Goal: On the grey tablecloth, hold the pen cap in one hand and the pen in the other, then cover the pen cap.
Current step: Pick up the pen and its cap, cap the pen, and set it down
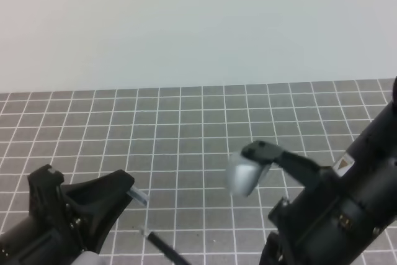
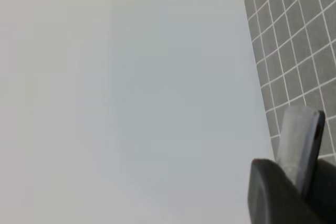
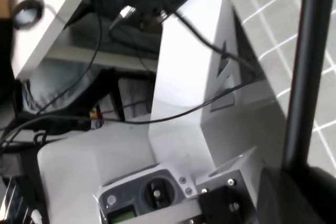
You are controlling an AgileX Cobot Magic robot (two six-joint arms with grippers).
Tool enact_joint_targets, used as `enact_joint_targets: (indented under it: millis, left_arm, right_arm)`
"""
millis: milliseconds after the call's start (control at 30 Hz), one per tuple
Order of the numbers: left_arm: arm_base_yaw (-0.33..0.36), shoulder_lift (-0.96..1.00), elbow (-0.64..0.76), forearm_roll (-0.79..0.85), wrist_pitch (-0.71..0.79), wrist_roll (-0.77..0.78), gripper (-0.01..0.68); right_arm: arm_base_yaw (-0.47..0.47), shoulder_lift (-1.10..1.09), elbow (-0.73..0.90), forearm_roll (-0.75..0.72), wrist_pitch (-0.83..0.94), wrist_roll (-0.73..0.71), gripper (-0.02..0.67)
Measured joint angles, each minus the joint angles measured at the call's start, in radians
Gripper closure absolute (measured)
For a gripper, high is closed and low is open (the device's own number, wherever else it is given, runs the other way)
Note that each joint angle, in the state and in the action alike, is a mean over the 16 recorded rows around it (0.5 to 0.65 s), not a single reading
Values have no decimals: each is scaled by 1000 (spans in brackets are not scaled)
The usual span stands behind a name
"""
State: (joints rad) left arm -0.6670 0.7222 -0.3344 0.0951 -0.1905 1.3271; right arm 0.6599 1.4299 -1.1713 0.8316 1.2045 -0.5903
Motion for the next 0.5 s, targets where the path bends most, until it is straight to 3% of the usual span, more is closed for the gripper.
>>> enact_joint_targets:
  millis: [500]
  left_arm:
    - [0, 0, 0, 7, 5, -11, 673]
  right_arm:
    - [27, -2, 0, -31, 0, -2, 652]
